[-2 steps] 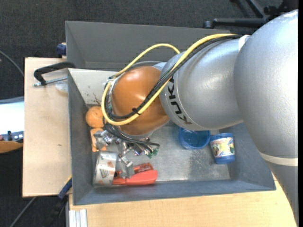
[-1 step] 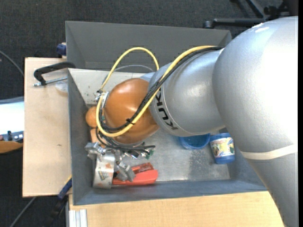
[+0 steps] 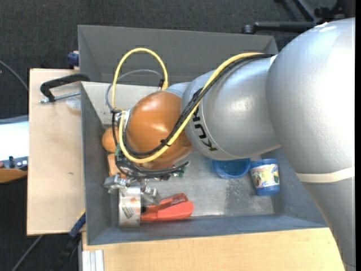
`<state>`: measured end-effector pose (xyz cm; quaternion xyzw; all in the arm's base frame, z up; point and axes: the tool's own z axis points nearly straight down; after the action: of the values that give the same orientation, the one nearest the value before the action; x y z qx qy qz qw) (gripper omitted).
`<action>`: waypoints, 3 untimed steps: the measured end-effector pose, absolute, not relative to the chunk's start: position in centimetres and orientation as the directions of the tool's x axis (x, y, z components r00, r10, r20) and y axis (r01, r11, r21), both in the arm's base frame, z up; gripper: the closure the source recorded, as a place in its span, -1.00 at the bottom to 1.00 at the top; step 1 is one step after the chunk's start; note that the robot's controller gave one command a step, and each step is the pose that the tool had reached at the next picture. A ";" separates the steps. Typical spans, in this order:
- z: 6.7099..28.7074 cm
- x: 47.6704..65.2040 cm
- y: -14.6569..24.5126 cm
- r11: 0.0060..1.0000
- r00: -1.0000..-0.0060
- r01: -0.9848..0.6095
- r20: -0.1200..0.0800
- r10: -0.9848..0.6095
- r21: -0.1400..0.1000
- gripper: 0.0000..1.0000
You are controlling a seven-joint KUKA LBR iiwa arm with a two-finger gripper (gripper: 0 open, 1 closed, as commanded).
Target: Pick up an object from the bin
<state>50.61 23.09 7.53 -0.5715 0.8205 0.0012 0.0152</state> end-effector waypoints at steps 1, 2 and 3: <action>7.5 50.6 23.1 0.347 -0.346 -0.938 -0.026 -0.938 -0.015 1.00; 8.2 50.4 23.0 0.346 -0.346 -0.938 -0.020 -0.938 -0.009 1.00; 11.3 50.2 22.9 0.346 -0.346 -0.938 -0.016 -0.938 -0.005 1.00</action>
Offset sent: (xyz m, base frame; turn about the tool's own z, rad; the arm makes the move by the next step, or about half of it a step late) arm 0.0000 -0.0001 0.0842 0.0000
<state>50.16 22.94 11.26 -0.5719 0.8203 0.0025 0.0078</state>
